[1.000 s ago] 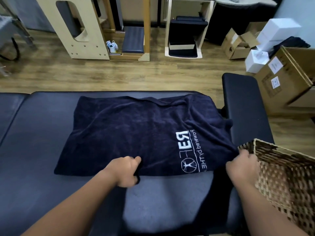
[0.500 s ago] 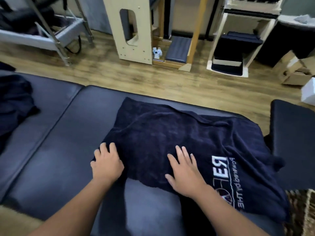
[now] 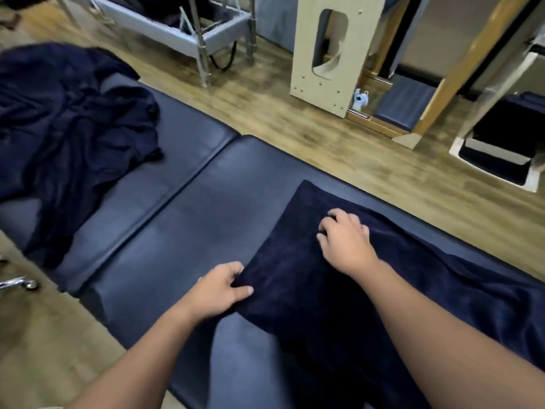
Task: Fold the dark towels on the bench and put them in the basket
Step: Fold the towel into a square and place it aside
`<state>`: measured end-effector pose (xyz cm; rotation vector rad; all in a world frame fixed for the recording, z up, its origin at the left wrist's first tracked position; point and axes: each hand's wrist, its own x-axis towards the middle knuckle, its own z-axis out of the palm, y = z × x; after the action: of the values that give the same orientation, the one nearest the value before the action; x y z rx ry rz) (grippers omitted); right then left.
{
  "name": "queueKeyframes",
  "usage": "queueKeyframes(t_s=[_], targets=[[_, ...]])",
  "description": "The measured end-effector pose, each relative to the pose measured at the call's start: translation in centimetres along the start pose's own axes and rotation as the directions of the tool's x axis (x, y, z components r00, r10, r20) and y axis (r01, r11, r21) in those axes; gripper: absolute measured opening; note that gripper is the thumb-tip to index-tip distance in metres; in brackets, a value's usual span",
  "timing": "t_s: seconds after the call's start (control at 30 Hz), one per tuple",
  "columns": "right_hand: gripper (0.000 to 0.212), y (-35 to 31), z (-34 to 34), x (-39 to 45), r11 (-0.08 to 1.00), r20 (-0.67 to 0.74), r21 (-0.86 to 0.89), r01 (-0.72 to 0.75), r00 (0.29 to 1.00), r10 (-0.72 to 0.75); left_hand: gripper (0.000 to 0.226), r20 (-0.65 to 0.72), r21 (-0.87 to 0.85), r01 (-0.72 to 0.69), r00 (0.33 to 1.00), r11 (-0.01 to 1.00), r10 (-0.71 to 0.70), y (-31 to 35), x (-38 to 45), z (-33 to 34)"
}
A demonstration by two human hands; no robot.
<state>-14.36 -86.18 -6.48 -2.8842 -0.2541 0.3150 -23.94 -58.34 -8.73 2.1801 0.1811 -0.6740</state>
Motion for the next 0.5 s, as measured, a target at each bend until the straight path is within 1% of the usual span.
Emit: queueKeyframes(t_s=[0.07, 0.1, 0.13, 0.17, 0.27, 0.3, 0.37, 0.4, 0.43, 0.47, 0.5], targets=[[0.037, -1.6, -0.8, 3.1, 1.0, -0.021, -0.009, -0.009, 1.0, 0.009, 0.037, 0.044, 0.15, 0.029, 0.998, 0.988, -0.036, -1.4, -0.1, -1.0], [0.044, -2.5, -1.0, 4.5, 0.999, -0.004, -0.027, -0.035, 0.999, 0.035, 0.04, 0.049, 0.208, 0.041, 0.997, 0.977, -0.052, -1.9, -0.3, -1.4], [0.049, -3.4, -1.1, 5.9, 0.996, 0.032, -0.044, -0.076, 0.996, 0.077, 0.042, 0.06, 0.214, 0.042, 0.997, 0.976, -0.056, -2.4, -0.3, -1.8], [0.049, -4.2, -1.2, 7.1, 0.99, 0.075, -0.055, -0.127, 0.989, 0.131, 0.042, 0.08, 0.179, 0.035, 0.996, 0.983, -0.05, -2.7, -0.4, -2.0], [0.029, -5.6, -0.5, 9.7, 0.96, 0.211, -0.077, -0.27, 0.936, 0.28, 0.039, 0.132, 0.128, 0.008, 0.991, 0.992, -0.025, -3.6, -0.8, -2.3], [0.024, -5.8, -0.3, 10.3, 0.955, 0.231, -0.082, -0.283, 0.927, 0.295, 0.038, 0.138, 0.123, 0.008, 0.99, 0.992, -0.025, -3.9, -1.1, -2.5], [0.02, -6.5, -0.6, 11.3, 0.958, 0.258, -0.043, -0.283, 0.923, 0.284, 0.034, 0.139, 0.093, 0.021, 0.99, 0.995, -0.034, -4.3, -1.7, -3.1], [0.019, -7.1, -1.1, 11.7, 0.961, 0.243, 0.016, -0.277, 0.933, 0.265, 0.032, 0.12, 0.079, 0.032, 0.992, 0.996, -0.042, -4.5, -2.1, -3.7], [0.019, -7.7, -1.6, 12.1, 0.956, 0.183, 0.109, -0.271, 0.951, 0.249, 0.03, 0.062, 0.062, 0.046, 0.997, 0.997, -0.05, -4.7, -2.3, -4.5], [0.018, -8.4, -1.8, 12.6, 0.947, 0.095, 0.197, -0.255, 0.966, 0.24, 0.027, -0.037, 0.048, 0.061, 0.998, 0.997, -0.059, -5.1, -2.4, -5.4], [0.018, -9.1, -1.8, 13.0, 0.943, 0.007, 0.246, -0.224, 0.973, 0.23, 0.022, -0.149, 0.038, 0.077, 0.986, 0.996, -0.07, -5.5, -2.4, -6.4]])
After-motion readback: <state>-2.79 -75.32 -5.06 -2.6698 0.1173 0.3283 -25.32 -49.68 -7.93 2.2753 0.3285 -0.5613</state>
